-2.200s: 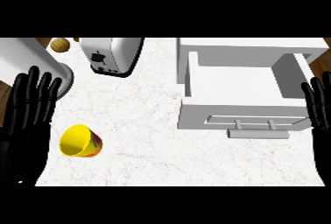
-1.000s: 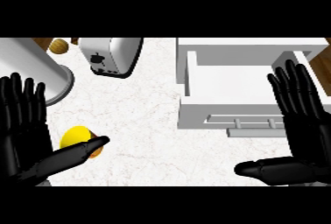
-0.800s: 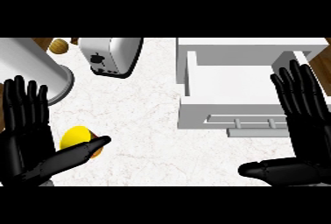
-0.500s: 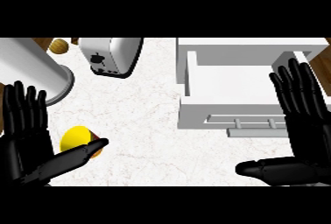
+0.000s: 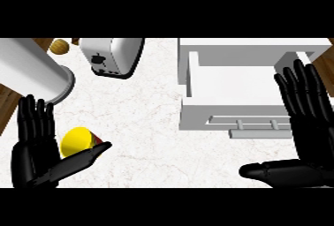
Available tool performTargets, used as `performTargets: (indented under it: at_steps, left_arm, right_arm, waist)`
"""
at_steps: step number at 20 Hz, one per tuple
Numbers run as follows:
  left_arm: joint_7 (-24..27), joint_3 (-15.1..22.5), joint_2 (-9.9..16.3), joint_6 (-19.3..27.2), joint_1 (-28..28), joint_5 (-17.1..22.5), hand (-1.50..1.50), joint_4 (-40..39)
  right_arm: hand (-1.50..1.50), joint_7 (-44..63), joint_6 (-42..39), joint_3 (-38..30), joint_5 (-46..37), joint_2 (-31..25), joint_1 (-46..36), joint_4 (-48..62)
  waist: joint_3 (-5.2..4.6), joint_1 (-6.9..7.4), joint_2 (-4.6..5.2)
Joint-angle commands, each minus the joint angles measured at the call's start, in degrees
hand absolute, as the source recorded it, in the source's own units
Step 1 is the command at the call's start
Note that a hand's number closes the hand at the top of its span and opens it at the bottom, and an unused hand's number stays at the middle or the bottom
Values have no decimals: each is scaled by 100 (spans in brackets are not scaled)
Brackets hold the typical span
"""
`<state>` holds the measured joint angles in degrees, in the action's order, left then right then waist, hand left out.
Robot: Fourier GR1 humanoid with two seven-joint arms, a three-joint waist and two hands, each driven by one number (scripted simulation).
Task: Pick up the cup, place it into the drawer and close the drawer
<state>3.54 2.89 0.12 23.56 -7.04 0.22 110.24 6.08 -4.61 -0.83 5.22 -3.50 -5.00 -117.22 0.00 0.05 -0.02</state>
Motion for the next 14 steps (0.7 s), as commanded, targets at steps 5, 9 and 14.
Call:
performTargets:
  at_steps: [5,9,14]
  left_arm:
    - [911,-267,-10,-150,-725,446,-150,-548]
    - [1111,-707,133,-399,-508,674,-150,-1026]
    - [1592,-940,206,-762,-326,966,-150,-1927]
  right_arm:
    - [-150,-49,-158,-59,137,-44,500,-362]
    - [-150,384,-142,-299,302,-245,-117,-171]
    - [-150,224,-56,-132,250,-25,2,-108]
  waist:
    - [-1,-9,-5]
    - [-1,3,-1]
    - [-1,-5,1]
